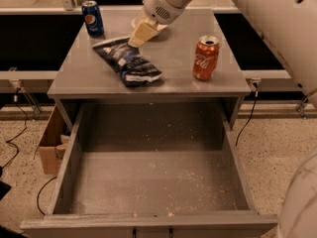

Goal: Pick blue chip bag from top drawer and place on counter

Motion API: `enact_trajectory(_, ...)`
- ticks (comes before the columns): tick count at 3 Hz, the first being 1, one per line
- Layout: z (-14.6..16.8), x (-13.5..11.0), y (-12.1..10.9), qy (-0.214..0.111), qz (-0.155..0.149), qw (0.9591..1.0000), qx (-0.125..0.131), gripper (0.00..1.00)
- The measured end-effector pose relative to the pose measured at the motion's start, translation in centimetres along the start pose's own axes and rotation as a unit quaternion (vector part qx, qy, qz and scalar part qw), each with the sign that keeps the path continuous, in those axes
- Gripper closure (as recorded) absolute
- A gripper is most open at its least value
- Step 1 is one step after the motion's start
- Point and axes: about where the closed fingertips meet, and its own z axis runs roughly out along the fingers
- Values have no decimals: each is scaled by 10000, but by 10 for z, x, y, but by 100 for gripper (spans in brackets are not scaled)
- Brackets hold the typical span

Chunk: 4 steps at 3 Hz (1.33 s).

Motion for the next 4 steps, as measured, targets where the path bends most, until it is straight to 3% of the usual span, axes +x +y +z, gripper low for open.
enact_trajectory(1, 2, 0, 1, 1, -4, 10000, -17, 0)
enact_trajectory(2, 2, 0, 1, 1, -4, 10000, -17, 0)
enact_trajectory(3, -25, 7, -2, 3, 206, 9994, 289, 0)
enact_trajectory(4, -81, 41, -11, 2, 934, 9909, 968, 0)
